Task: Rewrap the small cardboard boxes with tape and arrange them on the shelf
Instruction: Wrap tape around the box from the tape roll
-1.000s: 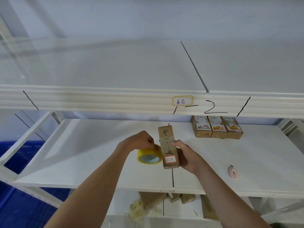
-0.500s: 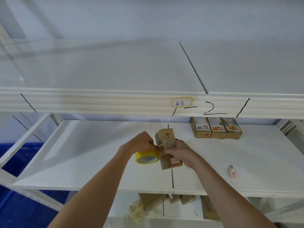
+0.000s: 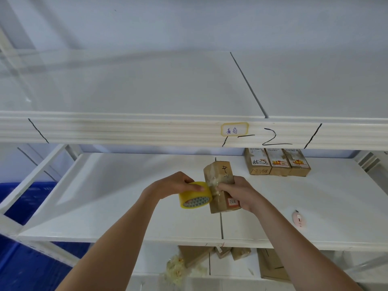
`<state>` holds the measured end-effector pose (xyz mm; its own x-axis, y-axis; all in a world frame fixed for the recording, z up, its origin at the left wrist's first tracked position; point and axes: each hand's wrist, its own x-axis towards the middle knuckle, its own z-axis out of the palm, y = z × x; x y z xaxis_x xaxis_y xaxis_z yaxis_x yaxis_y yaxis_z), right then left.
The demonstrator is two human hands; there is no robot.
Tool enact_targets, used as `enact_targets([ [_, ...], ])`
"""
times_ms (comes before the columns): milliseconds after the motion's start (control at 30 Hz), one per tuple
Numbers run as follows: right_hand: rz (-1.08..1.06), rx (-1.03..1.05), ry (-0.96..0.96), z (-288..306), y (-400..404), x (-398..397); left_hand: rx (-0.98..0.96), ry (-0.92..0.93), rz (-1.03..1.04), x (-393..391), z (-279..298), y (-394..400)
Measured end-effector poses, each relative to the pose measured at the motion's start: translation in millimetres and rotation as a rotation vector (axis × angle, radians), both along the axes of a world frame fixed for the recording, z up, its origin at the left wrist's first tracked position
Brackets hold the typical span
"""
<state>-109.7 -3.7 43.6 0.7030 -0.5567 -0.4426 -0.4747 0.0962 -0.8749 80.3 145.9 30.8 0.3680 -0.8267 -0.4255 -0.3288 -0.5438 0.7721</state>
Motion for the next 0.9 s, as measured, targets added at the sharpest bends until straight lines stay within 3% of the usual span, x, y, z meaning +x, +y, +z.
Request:
enact_targets([
  [100, -0.005, 0.015, 0.001, -1, 0, -2, 0.064, -0.063, 0.014, 0, 0, -4],
  [233, 0.031, 0.035, -0.018, 2, 0, -4, 0.18, -0.279, 0.043, 1, -5, 0],
  [500, -0.01, 0.079, -0.022, 10, -14, -15, -0.055, -0.002, -0.001, 12, -5, 16],
  [733, 0.026, 0.16, -0.071, 17, -8, -17, 0.107, -0.265, 0.092, 13, -17, 7],
  [900, 0.03, 0.254, -0.156, 23, -2, -18, 0.086, -0.213, 0.091, 7, -7, 0],
])
